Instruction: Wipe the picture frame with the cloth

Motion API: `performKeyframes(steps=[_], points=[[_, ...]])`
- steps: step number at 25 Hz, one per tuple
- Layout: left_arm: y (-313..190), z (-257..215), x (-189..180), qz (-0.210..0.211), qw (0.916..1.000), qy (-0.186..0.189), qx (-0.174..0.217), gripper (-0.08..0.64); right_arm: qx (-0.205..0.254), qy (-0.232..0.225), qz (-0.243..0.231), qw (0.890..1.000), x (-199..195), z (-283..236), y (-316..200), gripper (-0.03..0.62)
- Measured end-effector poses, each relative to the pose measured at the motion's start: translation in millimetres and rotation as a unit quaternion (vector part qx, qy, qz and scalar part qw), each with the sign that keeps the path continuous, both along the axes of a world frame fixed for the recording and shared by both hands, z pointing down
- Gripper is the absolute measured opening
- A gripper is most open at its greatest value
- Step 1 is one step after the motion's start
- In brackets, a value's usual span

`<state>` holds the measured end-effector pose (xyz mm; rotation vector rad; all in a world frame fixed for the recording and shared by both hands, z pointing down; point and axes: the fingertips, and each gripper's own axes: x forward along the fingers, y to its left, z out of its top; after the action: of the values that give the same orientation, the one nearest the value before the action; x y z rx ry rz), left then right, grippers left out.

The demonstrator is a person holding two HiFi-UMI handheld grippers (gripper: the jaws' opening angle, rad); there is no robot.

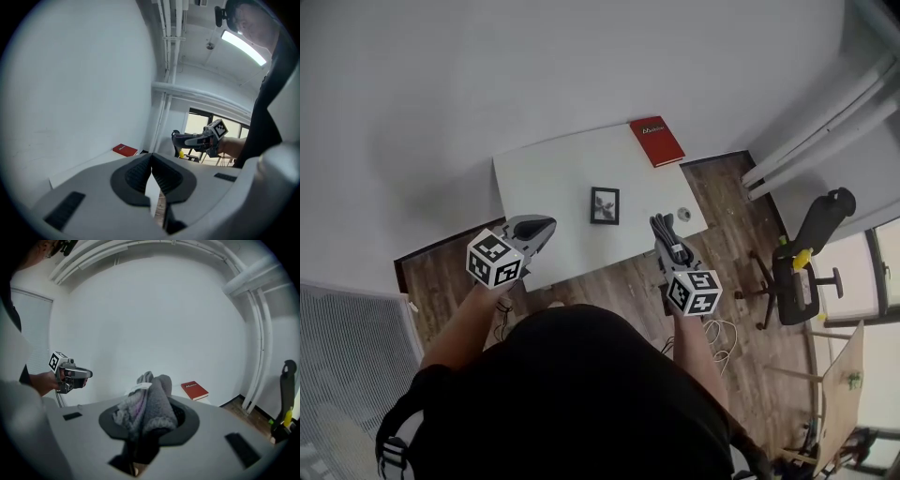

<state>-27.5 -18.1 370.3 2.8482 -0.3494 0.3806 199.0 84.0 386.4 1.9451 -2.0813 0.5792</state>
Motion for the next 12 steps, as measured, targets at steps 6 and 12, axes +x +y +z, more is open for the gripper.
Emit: performKeyframes(steps=[6, 12], points=[[-31.4, 7.0, -20.1, 0.021, 0.9997, 0.005, -0.008, 0.011, 0.001, 0.009, 0.025, 1.0, -18.5, -9.5, -19.6, 0.107], [-56.0, 14.5, -32.2, 0.044, 0.9988, 0.015, -0.014, 0.011, -0.006, 0.011, 0.047, 0.999, -37.6, -7.1, -32.0, 0.107]])
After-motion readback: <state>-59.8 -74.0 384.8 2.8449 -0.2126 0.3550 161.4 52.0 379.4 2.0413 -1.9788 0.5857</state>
